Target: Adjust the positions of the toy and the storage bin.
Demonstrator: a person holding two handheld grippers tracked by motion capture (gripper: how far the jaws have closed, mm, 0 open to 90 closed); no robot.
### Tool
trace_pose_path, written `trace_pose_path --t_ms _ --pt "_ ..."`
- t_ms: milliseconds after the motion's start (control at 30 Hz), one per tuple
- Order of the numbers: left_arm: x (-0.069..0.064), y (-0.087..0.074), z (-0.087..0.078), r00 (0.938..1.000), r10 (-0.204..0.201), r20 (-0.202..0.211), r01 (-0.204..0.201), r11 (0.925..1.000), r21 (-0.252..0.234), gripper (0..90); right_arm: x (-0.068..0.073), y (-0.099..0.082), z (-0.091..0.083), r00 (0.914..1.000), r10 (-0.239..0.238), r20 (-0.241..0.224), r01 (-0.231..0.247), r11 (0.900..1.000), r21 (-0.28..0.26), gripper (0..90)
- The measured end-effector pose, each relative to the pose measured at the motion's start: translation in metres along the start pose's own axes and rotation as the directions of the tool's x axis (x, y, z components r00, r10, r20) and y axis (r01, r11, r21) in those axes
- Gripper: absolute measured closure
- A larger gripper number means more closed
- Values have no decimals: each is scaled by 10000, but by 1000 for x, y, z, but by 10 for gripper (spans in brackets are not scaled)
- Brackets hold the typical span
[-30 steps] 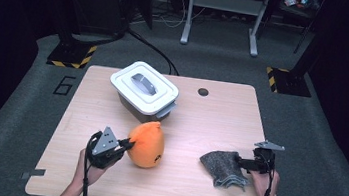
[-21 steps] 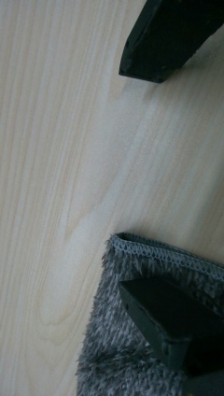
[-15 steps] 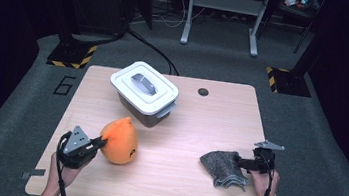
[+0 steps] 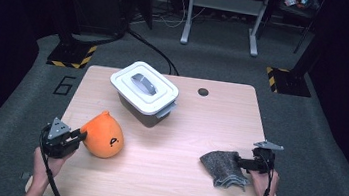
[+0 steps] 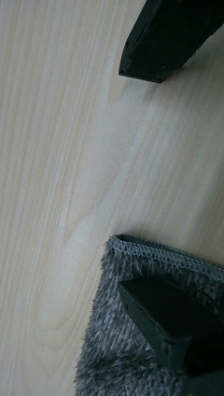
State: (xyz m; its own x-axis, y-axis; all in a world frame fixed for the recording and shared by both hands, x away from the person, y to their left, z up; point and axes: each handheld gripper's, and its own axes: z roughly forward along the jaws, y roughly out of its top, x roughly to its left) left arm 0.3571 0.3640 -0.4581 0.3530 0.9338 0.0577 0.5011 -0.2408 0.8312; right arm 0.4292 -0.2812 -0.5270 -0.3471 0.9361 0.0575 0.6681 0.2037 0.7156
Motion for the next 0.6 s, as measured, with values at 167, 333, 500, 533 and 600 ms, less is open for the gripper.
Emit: trace_pose_path --t_ms 167,333,500,533,600 --pt "15 2 4 9979 -634 -95 635 9979 122 485 0 0 0 10000 -4 37 4 10000 -3 0" --pt "18 3 0 9957 -895 246 892 9960 105 393 0 0 0 10000 -14 8 14 10000 6 0" --pt "18 5 -2 9953 -911 329 909 9958 88 345 -1 0 0 10000 -31 -11 31 10000 2 0" --pt "18 6 -2 9951 -909 380 908 9959 60 339 -1 0 0 10000 -30 -12 30 10000 1 0" --pt "17 8 -3 9941 -945 541 952 9954 -96 318 -1 0 0 10000 8 -18 -8 10000 -22 0"
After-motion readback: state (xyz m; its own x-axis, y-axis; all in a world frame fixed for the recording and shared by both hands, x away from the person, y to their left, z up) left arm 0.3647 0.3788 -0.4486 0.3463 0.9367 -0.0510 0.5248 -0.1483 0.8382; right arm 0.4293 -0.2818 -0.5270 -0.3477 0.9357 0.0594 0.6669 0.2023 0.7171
